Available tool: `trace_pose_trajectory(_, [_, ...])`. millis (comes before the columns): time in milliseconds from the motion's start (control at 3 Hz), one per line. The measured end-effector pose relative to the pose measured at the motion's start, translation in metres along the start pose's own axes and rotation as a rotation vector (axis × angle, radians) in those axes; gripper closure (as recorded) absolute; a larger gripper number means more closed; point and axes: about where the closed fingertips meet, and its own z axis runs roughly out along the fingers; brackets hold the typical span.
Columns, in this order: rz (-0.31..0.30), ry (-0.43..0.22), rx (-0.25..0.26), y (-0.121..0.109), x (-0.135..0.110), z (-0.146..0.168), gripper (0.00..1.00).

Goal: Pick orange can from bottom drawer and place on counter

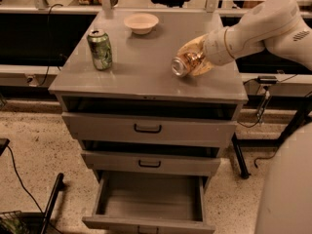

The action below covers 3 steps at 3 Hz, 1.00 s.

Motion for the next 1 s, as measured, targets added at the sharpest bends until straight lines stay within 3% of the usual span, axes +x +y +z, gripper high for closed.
trace_pose_trajectory(333, [0.006,-0.005,-0.002,0.0,-0.001,0.002,0.59])
trace_pose_trajectory(1000, [0.029,0.03,-0.06,0.0,-0.001,-0.009,0.26])
